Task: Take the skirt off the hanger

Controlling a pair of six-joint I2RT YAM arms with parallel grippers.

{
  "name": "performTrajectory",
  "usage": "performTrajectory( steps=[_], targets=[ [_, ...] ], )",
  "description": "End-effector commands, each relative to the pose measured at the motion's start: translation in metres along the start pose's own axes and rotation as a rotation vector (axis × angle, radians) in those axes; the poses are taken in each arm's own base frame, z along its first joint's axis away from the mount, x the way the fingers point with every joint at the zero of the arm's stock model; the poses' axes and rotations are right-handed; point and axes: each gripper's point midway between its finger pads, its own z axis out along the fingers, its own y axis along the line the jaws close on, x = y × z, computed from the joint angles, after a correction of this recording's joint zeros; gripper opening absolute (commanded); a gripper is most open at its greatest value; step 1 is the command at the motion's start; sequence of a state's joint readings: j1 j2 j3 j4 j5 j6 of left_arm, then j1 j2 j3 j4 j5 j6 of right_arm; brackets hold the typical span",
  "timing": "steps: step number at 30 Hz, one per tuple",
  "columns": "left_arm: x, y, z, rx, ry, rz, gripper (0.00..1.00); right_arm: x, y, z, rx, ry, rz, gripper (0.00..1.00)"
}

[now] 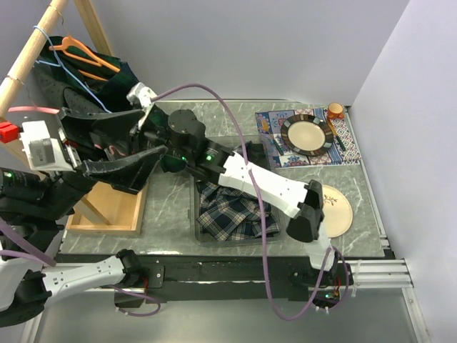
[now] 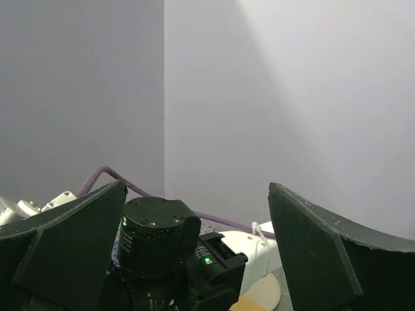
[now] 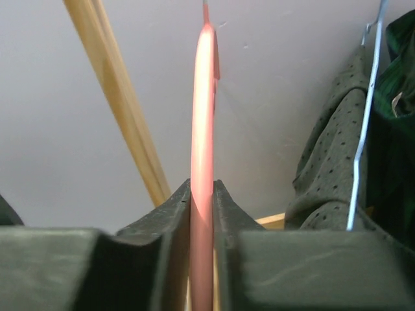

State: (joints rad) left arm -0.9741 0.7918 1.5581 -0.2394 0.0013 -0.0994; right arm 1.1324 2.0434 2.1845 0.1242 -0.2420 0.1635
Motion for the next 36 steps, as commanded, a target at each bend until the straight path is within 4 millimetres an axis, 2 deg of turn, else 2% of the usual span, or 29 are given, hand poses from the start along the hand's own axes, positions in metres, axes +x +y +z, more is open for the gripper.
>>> performTrajectory(
  steps=[1, 2, 3, 4, 5, 6, 7, 8, 9, 10, 11, 12, 13, 14, 15, 16, 17, 18, 19, 20, 21, 23, 24, 25, 28, 32, 33, 35, 36],
  targets=[
    [-0.009, -0.010, 0.003, 0.052, -0.039, -0.019, 0.97, -0.068, 0.025, -0.036, -0.007, -0.139, 0.037, 0.45],
    [0.001, -0.007, 0.007, 0.033, -0.003, -0.033, 0.97, -0.050, 0.021, -0.041, 0.011, -0.112, 0.059, 0.60],
    [0.000, 0.004, 0.009, -0.034, -0.003, -0.045, 0.97, -0.059, 0.022, -0.047, 0.014, -0.150, 0.059, 0.66],
    [0.003, 0.010, 0.011, -0.069, 0.004, -0.055, 0.97, -0.079, 0.026, -0.061, 0.021, -0.186, 0.058, 0.69],
    [0.012, 0.013, 0.016, -0.086, 0.033, -0.055, 0.97, -0.064, 0.022, -0.068, 0.045, -0.162, 0.071, 0.74],
    [0.012, 0.013, 0.018, -0.085, 0.040, -0.050, 0.97, -0.066, 0.018, -0.075, 0.071, -0.169, 0.076, 0.76],
    [0.015, 0.016, 0.021, -0.100, 0.054, -0.050, 0.97, -0.082, 0.019, -0.091, 0.100, -0.192, 0.081, 0.77],
    [0.025, 0.019, 0.030, -0.123, 0.082, -0.073, 0.97, -0.062, 0.015, -0.098, 0.124, -0.146, 0.095, 0.83],
    [0.024, 0.020, 0.032, -0.136, 0.093, -0.077, 0.97, -0.054, 0.013, -0.107, 0.149, -0.116, 0.110, 0.87],
    [0.027, 0.027, 0.035, -0.175, 0.099, -0.076, 0.97, -0.072, 0.019, -0.127, 0.154, -0.142, 0.122, 0.90],
    [0.034, 0.032, 0.041, -0.199, 0.115, -0.066, 0.97, -0.046, 0.018, -0.138, 0.163, -0.090, 0.149, 0.95],
    [0.034, 0.038, 0.043, -0.232, 0.105, -0.060, 0.97, -0.045, 0.022, -0.150, 0.160, -0.091, 0.155, 0.97],
    [0.036, 0.045, 0.045, -0.271, 0.099, -0.054, 0.97, -0.066, 0.033, -0.173, 0.145, -0.133, 0.157, 0.98],
    [0.040, 0.059, 0.046, -0.342, 0.099, -0.028, 0.97, -0.044, 0.034, -0.186, 0.159, -0.094, 0.169, 0.99],
    [0.044, 0.066, 0.048, -0.380, 0.101, -0.015, 0.97, -0.041, 0.036, -0.198, 0.168, -0.082, 0.173, 0.99],
    [0.042, 0.072, 0.049, -0.416, 0.084, -0.009, 0.97, -0.058, 0.043, -0.219, 0.168, -0.121, 0.171, 0.99],
    [0.045, 0.090, 0.048, -0.526, 0.080, 0.005, 0.97, -0.045, 0.043, -0.228, 0.186, -0.099, 0.176, 0.98],
    [0.043, 0.098, 0.048, -0.576, 0.068, 0.005, 0.97, -0.041, 0.043, -0.238, 0.202, -0.084, 0.178, 0.98],
    [0.041, 0.106, 0.048, -0.636, 0.044, -0.004, 0.97, -0.047, 0.044, -0.253, 0.213, -0.098, 0.181, 0.98],
    [0.047, 0.120, 0.047, -0.733, 0.042, -0.007, 0.97, -0.042, 0.041, -0.261, 0.243, -0.078, 0.192, 0.98],
    [0.041, 0.128, 0.046, -0.793, 0.019, -0.011, 0.98, -0.041, 0.041, -0.267, 0.251, -0.073, 0.194, 0.98],
    [0.049, 0.144, 0.049, -0.913, 0.015, 0.016, 0.98, -0.041, 0.039, -0.281, 0.274, -0.071, 0.196, 0.96],
    [0.045, 0.161, 0.036, -1.044, -0.006, 0.039, 0.97, -0.041, 0.039, -0.285, 0.289, -0.077, 0.197, 0.95],
    [0.059, 0.171, 0.041, -1.101, 0.016, 0.071, 0.96, -0.043, 0.041, -0.291, 0.288, -0.085, 0.193, 0.95],
    [0.063, 0.203, 0.033, -1.242, -0.008, 0.112, 0.91, -0.047, 0.049, -0.297, 0.262, -0.078, 0.168, 0.95],
    [0.056, 0.238, 0.007, -1.434, -0.091, 0.153, 0.87, -0.047, 0.054, -0.304, 0.256, -0.022, 0.150, 0.94],
    [0.047, 0.248, -0.001, -1.480, -0.111, 0.165, 0.87, -0.046, 0.055, -0.305, 0.252, -0.019, 0.146, 0.94],
    [0.047, 0.260, -0.004, -1.506, -0.122, 0.161, 0.87, -0.046, 0.058, -0.309, 0.235, -0.022, 0.123, 0.94],
    [0.040, 0.270, -0.013, -1.538, -0.120, 0.179, 0.84, -0.048, 0.060, -0.310, 0.224, -0.031, 0.115, 0.94]
  ],
)
